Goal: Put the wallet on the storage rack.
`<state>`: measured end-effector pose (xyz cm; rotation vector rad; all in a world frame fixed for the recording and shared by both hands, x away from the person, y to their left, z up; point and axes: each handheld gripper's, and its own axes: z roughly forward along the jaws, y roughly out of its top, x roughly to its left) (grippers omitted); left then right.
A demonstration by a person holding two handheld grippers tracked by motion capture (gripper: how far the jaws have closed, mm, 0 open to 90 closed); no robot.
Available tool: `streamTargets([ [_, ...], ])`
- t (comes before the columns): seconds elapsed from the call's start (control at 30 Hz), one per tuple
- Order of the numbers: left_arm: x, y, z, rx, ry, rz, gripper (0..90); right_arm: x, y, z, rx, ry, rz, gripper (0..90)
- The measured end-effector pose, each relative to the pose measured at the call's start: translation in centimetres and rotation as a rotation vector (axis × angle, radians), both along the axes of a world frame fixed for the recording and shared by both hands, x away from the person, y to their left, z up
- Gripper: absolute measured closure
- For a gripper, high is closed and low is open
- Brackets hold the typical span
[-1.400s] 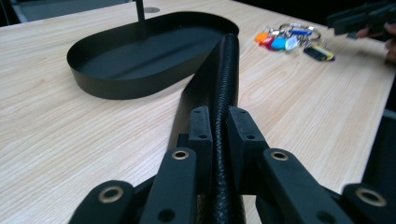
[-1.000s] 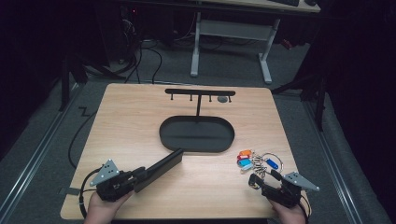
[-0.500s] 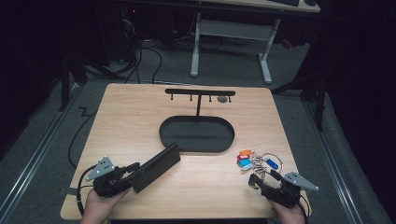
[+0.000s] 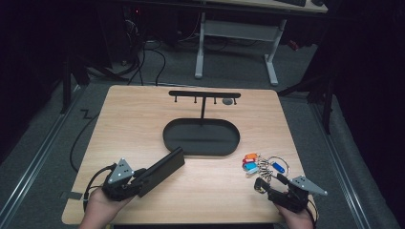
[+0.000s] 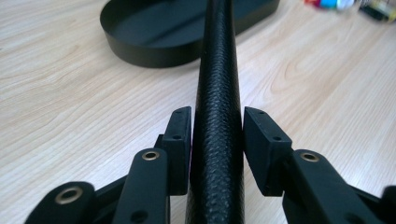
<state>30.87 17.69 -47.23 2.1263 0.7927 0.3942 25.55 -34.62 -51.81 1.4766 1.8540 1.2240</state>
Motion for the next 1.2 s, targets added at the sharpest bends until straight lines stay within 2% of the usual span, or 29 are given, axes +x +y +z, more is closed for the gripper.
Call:
streamTargets([
  [0.03, 0.0, 0.0, 0.0, 0.0, 0.0, 0.0, 63.6, 0.0, 0.0, 0.0, 0.001, -0.001, -0.001, 24.1],
  [0.1, 0.1, -0.5, 0.4, 0.059, 0.01, -0.011, 63.6, 0.0, 0.0, 0.0, 0.003, -0.003, 0.0, 24.1],
  [0.23, 0.5, -1.0, 1.3, 0.145, 0.034, -0.021, 63.6, -0.1, 0.0, 0.1, 0.002, -0.005, 0.007, 24.1],
  [0.47, 1.5, -2.2, 2.7, 0.258, 0.091, -0.033, 63.6, 0.0, 0.1, 0.1, 0.002, -0.01, 0.018, 24.1],
  [0.7, 2.5, -2.5, 2.9, 0.263, 0.187, -0.049, 65.5, 0.0, -0.3, 0.0, 0.011, -0.008, 0.016, 24.1],
  [0.83, 2.7, -2.6, 2.6, 0.275, 0.199, -0.058, 65.7, 0.0, -0.4, 0.1, 0.015, -0.009, 0.013, 24.2],
  [1.03, 2.9, -2.4, 1.8, 0.236, 0.223, -0.078, 68.1, 0.0, -0.3, 0.0, 0.014, -0.008, 0.014, 24.2],
  [1.1, 2.8, -2.2, 1.7, 0.217, 0.212, -0.08, 69.8, 0.0, -0.3, 0.0, 0.016, -0.005, 0.012, 24.2],
  [1.2, 2.7, -2.2, 1.7, 0.22, 0.204, -0.085, 72.5, -0.1, -0.3, 0.0, 0.017, -0.001, 0.009, 24.2],
])
